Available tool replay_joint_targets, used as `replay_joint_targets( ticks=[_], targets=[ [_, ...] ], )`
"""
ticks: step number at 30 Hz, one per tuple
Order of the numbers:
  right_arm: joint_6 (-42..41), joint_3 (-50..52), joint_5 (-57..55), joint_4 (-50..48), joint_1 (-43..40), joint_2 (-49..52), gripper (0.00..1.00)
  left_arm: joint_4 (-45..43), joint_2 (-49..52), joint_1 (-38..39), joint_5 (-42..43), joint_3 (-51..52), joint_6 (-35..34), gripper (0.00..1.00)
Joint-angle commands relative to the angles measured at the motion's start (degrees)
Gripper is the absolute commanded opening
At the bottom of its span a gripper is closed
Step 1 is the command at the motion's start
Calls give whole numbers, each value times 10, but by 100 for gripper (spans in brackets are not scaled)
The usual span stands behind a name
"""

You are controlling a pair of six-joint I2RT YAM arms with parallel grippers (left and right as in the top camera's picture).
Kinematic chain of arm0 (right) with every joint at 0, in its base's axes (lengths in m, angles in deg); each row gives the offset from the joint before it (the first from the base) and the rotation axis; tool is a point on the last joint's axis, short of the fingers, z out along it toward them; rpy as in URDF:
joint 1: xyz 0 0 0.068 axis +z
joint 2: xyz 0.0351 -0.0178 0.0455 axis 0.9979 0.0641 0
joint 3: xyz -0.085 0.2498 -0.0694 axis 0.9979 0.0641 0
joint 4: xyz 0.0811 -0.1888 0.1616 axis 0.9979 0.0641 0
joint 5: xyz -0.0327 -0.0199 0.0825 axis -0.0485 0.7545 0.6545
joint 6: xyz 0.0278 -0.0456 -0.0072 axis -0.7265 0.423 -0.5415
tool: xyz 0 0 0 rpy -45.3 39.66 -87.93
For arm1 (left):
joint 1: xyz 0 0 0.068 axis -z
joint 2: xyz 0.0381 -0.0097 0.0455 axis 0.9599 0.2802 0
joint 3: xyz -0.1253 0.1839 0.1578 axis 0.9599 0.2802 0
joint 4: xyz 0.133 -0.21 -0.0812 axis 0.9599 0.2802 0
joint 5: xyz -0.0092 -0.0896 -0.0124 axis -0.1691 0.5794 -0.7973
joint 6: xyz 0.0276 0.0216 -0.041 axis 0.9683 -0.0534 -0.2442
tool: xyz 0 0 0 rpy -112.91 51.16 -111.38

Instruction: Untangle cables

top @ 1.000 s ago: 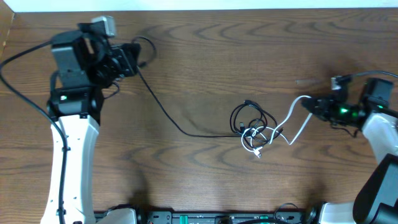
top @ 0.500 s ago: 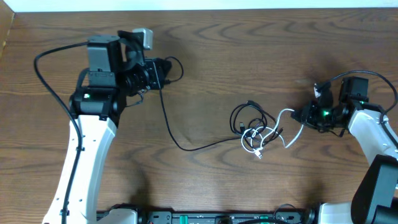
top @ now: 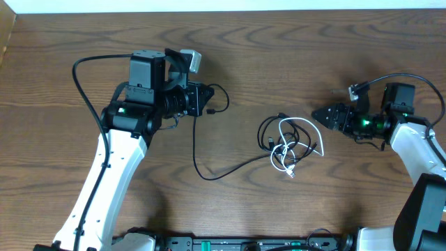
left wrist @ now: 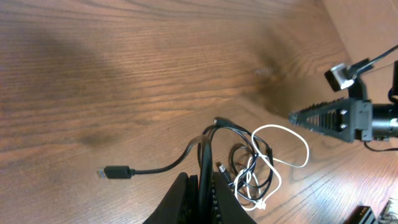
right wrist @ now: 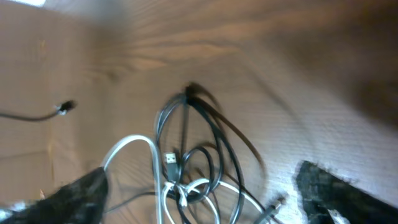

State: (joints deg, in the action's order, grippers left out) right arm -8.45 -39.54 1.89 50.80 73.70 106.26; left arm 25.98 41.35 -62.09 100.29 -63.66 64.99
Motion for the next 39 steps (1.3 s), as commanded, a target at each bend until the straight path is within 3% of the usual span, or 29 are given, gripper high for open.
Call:
replay_joint_targets(
  ticks=[1, 8, 16, 22, 26, 39],
  targets=[
    [33, -2, 77, -18, 2, -12, 99, 0, 10, 1, -3, 2, 13, 10],
    [109, -2, 142, -39, 41, -16, 99, 1, 14, 15, -3, 3, 26, 10],
    [164, -2, 43, -28, 153, -16, 99, 1, 15, 67, -3, 3, 71, 11],
    [46, -2, -171, -8, 195, -16, 99, 5, 15, 70, -3, 3, 71, 11],
    [-9, -2, -247, 16, 194, -16, 97, 5, 15, 70, -3, 3, 71, 11],
    [-92, -2, -251, 20, 207, -2, 97, 5, 15, 71, -3, 3, 71, 14]
  ],
)
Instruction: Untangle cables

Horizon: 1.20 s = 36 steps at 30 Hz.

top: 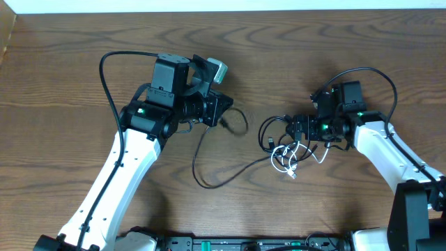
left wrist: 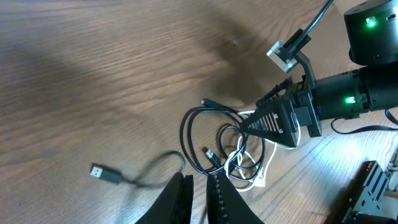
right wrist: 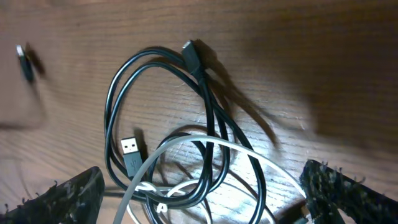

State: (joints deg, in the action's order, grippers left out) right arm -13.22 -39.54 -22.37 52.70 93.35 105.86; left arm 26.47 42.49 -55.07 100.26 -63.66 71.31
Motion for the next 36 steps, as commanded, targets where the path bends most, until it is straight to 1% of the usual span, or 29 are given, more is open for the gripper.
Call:
replay_joint_targets(
  ticks=[1, 5, 7, 9, 12, 13, 15, 16, 17, 20, 26, 28, 29, 31, 34, 36],
  targets=[
    [-53, -2, -8, 1, 13, 6, 97, 0, 3, 1, -2, 3, 7, 15],
    [-70, -2, -9, -1, 30, 29, 95, 0, 3, 1, -2, 3, 3, 17],
    [-82, -2, -17, -3, 43, 42, 91, 0, 3, 1, 0, 3, 1, 17],
    [-99, -2, -35, -3, 56, 56, 76, 0, 3, 1, 5, 3, 1, 17],
    [-102, -2, -37, -8, 70, 76, 64, 0, 3, 1, 22, 3, 1, 17],
    [-102, -2, -37, -10, 74, 82, 55, 0, 3, 1, 27, 3, 1, 17],
    [-104, -2, -37, -16, 84, 95, 21, 1, 3, 1, 28, 3, 1, 17],
    [-105, -2, -35, -20, 87, 99, 7, 1, 3, 1, 28, 3, 1, 17],
    [-111, -2, -34, -24, 90, 102, 1, 2, 3, 1, 28, 3, 1, 17],
    [-123, -2, -17, -50, 95, 104, 1, 9, 3, 1, 28, 3, 1, 17],
    [-123, -2, 95, -152, 76, 82, 1, 35, 3, 1, 28, 3, 2, 17],
    [-123, -2, 118, -173, 66, 69, 1, 37, 3, 1, 28, 3, 2, 17],
    [-128, -2, 129, -182, 58, 60, 1, 38, 3, 1, 28, 3, 2, 23],
    [-132, -2, 147, -188, 43, 43, 1, 39, 3, 1, 28, 3, 2, 25],
    [-131, -2, 180, -186, 20, 16, 1, 35, 5, 1, 28, 3, 4, 32],
    [-117, -2, 217, -186, 7, 1, 1, 26, 9, 1, 28, 3, 4, 37]
  ],
)
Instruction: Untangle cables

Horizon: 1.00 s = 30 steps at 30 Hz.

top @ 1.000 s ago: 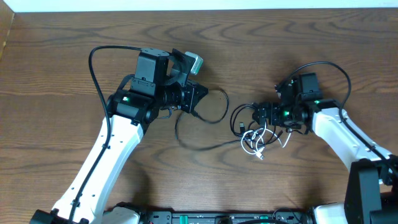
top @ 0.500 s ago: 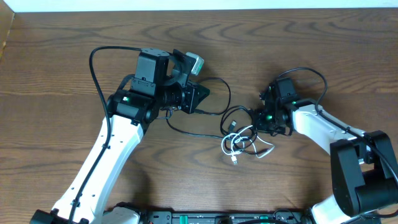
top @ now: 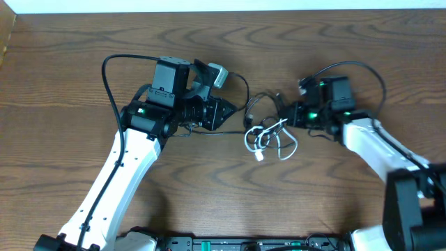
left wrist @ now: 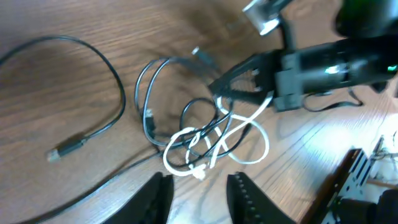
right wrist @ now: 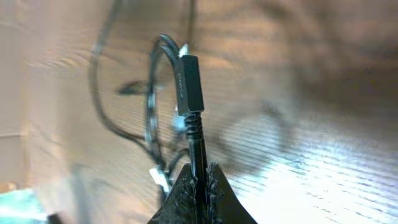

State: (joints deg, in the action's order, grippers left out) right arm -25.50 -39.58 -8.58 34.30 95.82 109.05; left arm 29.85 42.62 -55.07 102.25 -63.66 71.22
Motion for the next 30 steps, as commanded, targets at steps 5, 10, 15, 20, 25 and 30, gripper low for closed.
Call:
replay_joint_targets(
  ticks=[5, 10, 15, 20, 25, 30],
  targets=[
    [45, -2, 165, -2, -39, -60, 1, -58, 28, 1, 53, 3, 5, 43],
    [73, -2, 240, -3, -55, -78, 1, -140, 78, 1, 141, 3, 3, 46],
    [90, -2, 296, -3, -74, -87, 1, -173, 124, 1, 160, 3, -2, 46],
    [93, -2, 337, -3, -93, -88, 1, -194, 149, 1, 160, 3, -2, 46],
    [93, -2, 355, -9, -96, -88, 1, -209, 150, 8, 160, 3, -2, 46],
    [89, -2, 384, -30, -96, -89, 1, -221, 150, 36, 157, 3, 8, 46]
  ],
)
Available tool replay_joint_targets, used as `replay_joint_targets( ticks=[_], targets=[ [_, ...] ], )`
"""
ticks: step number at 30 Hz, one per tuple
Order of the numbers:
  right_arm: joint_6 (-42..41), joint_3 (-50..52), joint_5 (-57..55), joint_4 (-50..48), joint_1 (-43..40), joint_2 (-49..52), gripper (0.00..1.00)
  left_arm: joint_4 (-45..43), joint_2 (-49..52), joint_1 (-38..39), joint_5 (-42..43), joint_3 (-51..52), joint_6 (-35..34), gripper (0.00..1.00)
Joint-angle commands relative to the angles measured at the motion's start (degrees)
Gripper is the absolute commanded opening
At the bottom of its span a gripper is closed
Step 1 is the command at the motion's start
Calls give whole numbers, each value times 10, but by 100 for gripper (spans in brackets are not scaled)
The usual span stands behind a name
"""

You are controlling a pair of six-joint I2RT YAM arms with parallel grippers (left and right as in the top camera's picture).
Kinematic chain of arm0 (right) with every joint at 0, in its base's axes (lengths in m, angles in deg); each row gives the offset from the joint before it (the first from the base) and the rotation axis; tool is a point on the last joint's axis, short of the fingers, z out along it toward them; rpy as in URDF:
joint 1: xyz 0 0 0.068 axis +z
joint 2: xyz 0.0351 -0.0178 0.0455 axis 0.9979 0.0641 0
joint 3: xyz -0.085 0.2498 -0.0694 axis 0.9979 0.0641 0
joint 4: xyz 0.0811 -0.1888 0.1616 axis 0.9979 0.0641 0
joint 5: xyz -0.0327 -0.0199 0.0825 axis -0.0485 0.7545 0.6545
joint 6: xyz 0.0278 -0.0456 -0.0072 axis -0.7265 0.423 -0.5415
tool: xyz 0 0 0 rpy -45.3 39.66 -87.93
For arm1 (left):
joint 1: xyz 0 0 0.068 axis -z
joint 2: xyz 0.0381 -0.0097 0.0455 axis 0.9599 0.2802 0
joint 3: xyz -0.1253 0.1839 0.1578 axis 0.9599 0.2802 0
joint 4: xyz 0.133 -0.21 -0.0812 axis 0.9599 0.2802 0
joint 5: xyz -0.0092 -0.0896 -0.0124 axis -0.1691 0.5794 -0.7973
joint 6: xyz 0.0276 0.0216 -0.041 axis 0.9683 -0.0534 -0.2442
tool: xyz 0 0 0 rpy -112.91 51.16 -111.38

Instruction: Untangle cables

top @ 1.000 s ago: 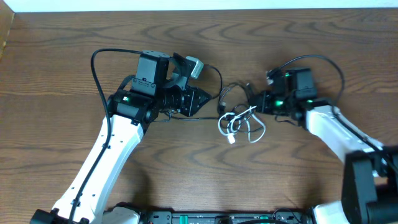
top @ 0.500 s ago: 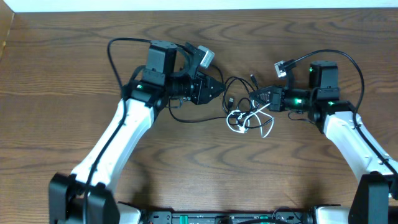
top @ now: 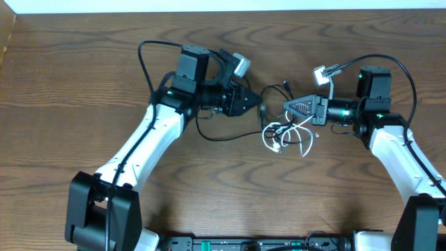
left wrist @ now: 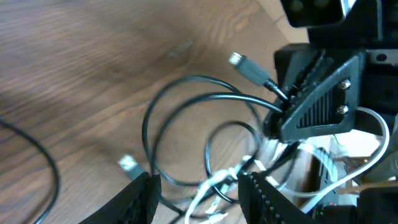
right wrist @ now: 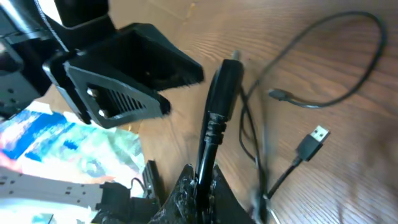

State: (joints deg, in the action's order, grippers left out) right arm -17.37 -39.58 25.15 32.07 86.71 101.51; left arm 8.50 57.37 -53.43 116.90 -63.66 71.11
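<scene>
A tangle of black cable loops point(top: 277, 127) and a thin white cable point(top: 301, 142) lies at mid-table. My right gripper point(top: 287, 107) is shut on the black cable just behind its plug point(right wrist: 222, 87), which sticks out past the gripper point(right wrist: 199, 183). My left gripper point(top: 255, 109) stands open, facing the right one across a small gap, over the black loops point(left wrist: 186, 118); its fingers point(left wrist: 140, 199) hold nothing. A silver-tipped plug point(left wrist: 239, 61) and a USB plug point(right wrist: 314, 135) lie loose.
A long stretch of black cable point(top: 223, 134) trails left from the tangle under my left arm. The wooden table point(top: 83, 56) runs to a white back edge point(top: 223, 5).
My left gripper, still open, has moved right and now stands close to the right gripper. The right gripper, still shut on the black cable, has moved a little right, and the tangle with it.
First my left gripper was shut on a black cable far left while the right hung open beside the tangle. Then the right was open over the tangle. Later it was shut on the black plug and the left was open. Now both meet over the tangle.
</scene>
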Motion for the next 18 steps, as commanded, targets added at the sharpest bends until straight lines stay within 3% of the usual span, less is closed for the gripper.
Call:
replay_joint_targets(
  ticks=[1, 18],
  targets=[
    [2, -2, 47, -7, -5, -13, 1, -8, 2, 28, 9, 3, 21, 46],
    [3, -2, 134, -24, -38, -13, 1, -6, 2, 74, -85, 3, 29, 45]
  ],
)
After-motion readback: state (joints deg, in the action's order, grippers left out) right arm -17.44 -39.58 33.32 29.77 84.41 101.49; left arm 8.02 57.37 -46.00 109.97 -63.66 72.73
